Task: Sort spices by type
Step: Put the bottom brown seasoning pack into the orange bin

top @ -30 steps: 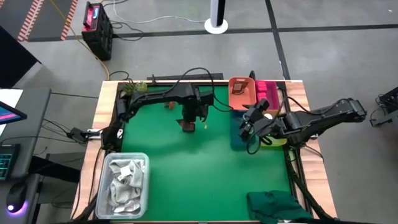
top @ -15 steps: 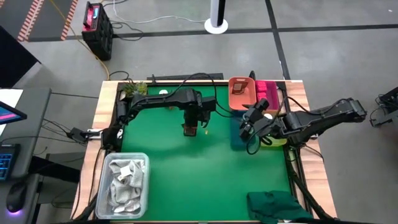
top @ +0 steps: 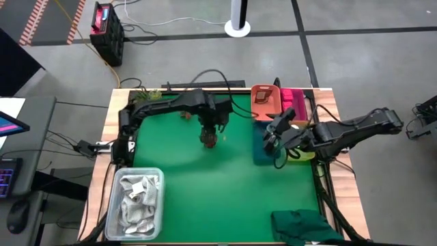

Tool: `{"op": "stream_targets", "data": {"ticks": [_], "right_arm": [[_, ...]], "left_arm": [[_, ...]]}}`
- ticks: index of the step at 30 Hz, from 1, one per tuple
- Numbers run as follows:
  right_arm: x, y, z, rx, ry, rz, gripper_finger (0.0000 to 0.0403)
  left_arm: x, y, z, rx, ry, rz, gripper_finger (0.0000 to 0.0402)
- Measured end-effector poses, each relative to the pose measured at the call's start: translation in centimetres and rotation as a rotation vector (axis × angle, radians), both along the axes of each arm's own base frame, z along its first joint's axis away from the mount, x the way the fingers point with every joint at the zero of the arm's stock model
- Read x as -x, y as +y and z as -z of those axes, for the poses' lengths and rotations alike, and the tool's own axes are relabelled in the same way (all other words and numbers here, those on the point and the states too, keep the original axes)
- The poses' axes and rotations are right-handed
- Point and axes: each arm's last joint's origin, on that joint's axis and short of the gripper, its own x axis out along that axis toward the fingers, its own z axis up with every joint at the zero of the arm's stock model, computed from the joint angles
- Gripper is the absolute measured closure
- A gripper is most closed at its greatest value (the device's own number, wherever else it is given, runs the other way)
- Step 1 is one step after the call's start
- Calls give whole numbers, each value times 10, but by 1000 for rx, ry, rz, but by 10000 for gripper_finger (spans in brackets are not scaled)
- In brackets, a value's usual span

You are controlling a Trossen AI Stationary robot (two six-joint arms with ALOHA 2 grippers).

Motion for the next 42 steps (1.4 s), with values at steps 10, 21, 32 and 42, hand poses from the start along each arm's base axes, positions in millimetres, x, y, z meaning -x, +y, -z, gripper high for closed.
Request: {"op": "stream_targets", "data": {"ticks": [10, 21, 32, 42], "right_arm": [[-2, 18, -30, 87, -175, -196, 74], [-82, -7, 19, -23, -122, -366, 74], [-165, -62, 68, -62, -58, -476, 83], [-205, -84, 104, -151, -17, -629, 92]], "left_arm": [[43, 5, -7, -5, -78, -69, 249], [129, -21, -19, -90, -722, -206, 249], [159, -63, -21, -54, -1121, -128, 249], [161, -79, 14, -178, -1148, -157, 249]]}}
